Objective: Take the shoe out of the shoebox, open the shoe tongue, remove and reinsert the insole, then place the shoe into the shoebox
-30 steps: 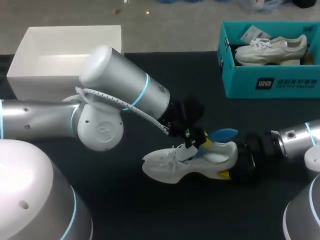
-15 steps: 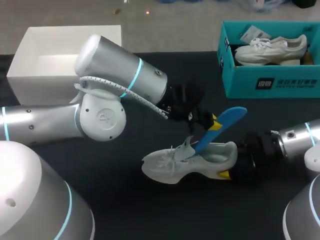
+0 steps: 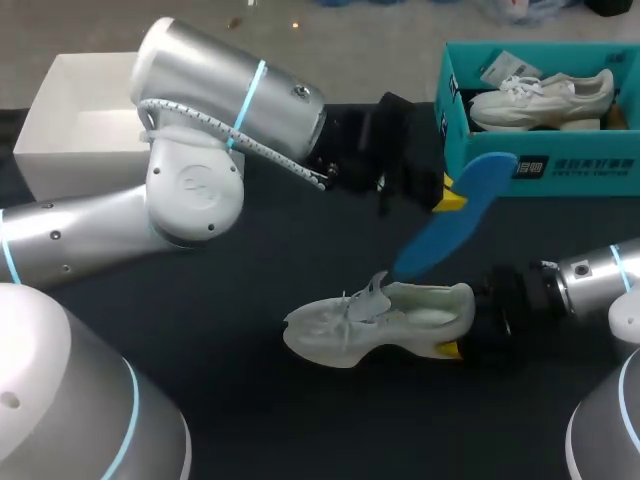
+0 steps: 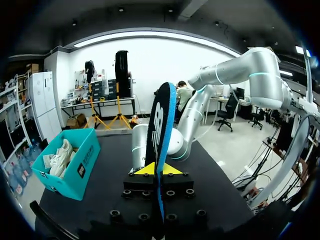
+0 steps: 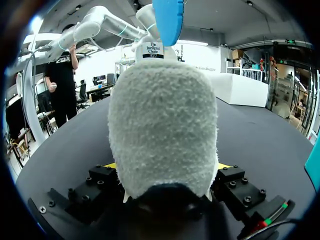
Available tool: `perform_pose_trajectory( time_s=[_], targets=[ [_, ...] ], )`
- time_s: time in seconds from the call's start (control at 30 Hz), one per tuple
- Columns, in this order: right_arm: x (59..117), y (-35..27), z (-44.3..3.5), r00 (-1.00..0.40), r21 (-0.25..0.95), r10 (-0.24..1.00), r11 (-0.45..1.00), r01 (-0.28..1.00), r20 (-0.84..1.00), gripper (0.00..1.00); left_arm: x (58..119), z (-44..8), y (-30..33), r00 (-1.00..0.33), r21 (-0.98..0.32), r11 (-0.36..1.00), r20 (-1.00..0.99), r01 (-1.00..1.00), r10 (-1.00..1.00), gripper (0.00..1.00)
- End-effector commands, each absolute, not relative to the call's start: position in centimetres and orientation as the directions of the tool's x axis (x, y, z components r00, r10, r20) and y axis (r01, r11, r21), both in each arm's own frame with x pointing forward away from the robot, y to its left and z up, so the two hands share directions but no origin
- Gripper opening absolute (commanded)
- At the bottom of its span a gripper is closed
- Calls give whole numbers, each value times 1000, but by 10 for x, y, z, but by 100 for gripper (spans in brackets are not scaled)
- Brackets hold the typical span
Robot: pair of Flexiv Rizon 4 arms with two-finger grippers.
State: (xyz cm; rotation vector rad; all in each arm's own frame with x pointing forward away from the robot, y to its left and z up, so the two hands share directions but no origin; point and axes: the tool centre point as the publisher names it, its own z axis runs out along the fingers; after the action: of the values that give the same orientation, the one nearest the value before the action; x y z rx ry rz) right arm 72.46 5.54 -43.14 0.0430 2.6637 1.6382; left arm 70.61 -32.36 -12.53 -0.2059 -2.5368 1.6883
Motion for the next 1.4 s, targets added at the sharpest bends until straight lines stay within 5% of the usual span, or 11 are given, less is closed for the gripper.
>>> perform_pose_trajectory(
  time_s=[0.03, 0.17, 0.77, 1.07, 1.4],
  targets=[
    [723, 55, -435, -999, 891, 33, 453, 16, 1, 0, 694, -106, -310, -980, -938, 327, -54, 115, 191, 0],
    [723, 55, -435, -999, 891, 33, 453, 16, 1, 0, 693, -91, -312, -972, -886, 412, -153, 214, 177, 0],
    [723, 55, -435, -999, 891, 33, 453, 16, 1, 0, 693, -91, -312, -972, -886, 412, -153, 214, 177, 0],
    [723, 55, -435, -999, 891, 33, 453, 16, 1, 0, 655, -52, -301, -981, -979, 143, 163, -147, 105, 0],
    [723, 55, -435, -999, 891, 33, 453, 16, 1, 0, 609, -21, -285, -922, -943, 59, 334, -329, 196, 0]
  ],
)
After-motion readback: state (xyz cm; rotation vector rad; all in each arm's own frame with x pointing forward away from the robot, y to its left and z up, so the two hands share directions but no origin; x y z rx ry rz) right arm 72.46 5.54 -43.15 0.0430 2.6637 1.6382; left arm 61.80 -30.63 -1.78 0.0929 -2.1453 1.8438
